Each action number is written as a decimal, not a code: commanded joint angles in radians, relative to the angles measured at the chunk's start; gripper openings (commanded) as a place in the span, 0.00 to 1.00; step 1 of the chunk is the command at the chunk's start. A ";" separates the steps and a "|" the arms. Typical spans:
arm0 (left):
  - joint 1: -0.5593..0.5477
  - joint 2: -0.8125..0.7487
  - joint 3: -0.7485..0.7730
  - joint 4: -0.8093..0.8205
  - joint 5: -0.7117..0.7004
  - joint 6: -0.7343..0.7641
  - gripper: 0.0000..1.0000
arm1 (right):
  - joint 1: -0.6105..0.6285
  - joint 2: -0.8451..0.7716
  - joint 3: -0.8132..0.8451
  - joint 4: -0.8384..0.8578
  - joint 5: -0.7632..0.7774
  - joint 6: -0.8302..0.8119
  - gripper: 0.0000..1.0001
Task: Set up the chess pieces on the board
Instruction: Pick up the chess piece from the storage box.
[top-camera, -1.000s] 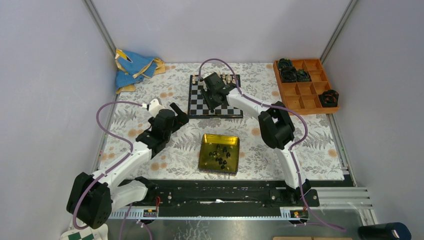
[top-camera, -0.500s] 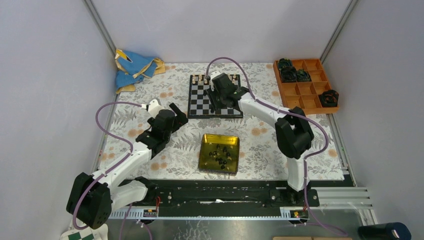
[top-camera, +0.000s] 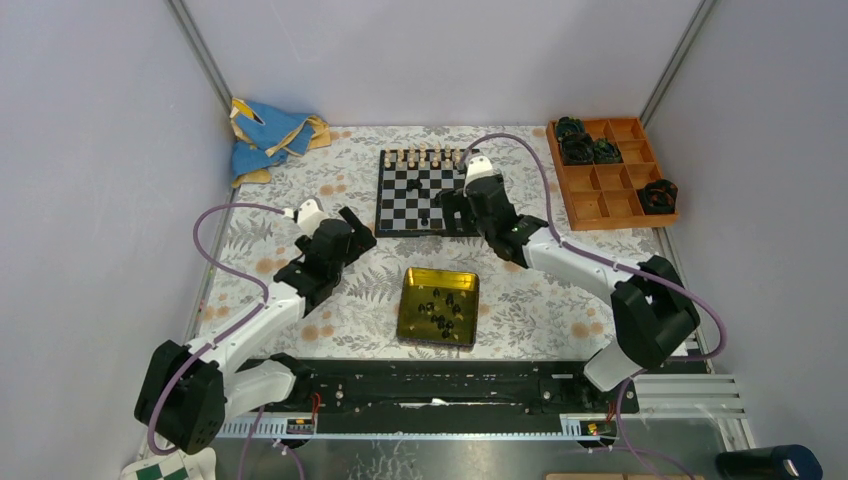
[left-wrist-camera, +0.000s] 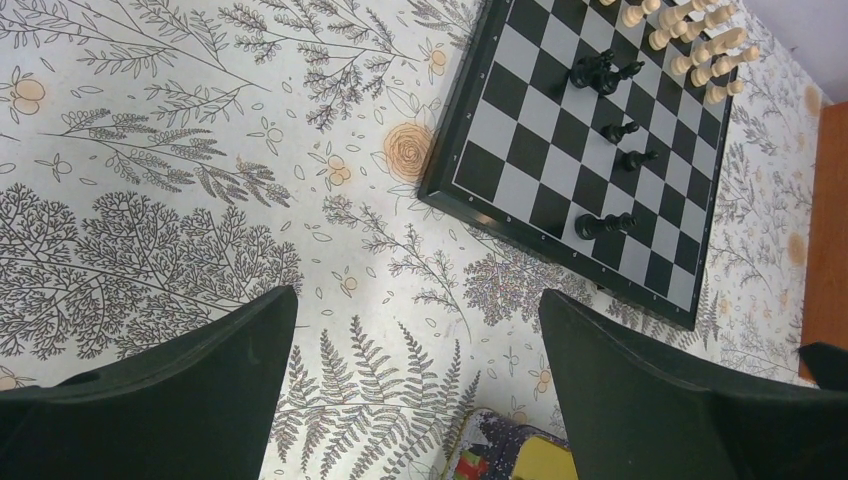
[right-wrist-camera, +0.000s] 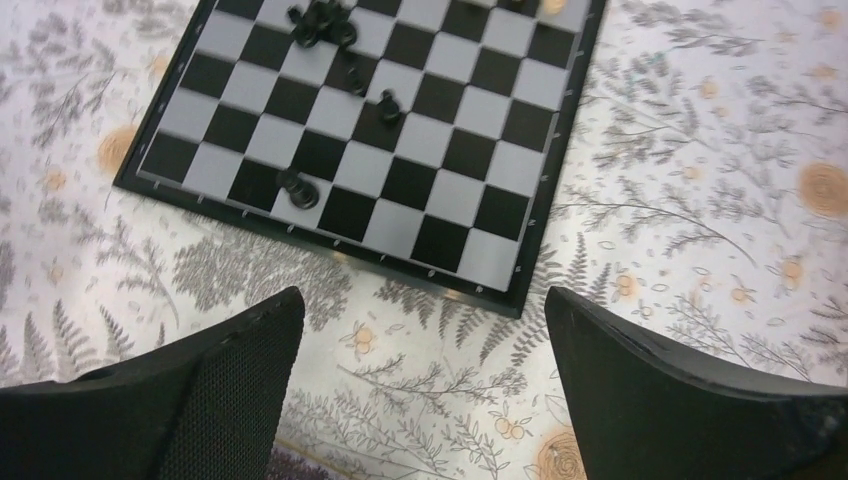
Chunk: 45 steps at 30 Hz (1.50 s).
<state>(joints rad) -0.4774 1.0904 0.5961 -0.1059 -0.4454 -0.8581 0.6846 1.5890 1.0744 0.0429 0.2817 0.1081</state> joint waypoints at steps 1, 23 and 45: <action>-0.006 0.006 -0.001 0.052 -0.021 0.000 0.99 | -0.004 -0.072 -0.067 0.163 0.172 0.064 0.99; -0.006 -0.014 -0.031 0.057 0.000 -0.010 0.99 | 0.079 -0.062 -0.089 -0.073 -0.027 0.137 0.72; -0.006 -0.033 -0.034 0.057 0.009 -0.010 0.99 | 0.278 -0.081 -0.176 -0.200 -0.004 0.180 0.59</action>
<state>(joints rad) -0.4774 1.0752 0.5697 -0.0982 -0.4324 -0.8593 0.9394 1.5494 0.9142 -0.1368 0.2687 0.2596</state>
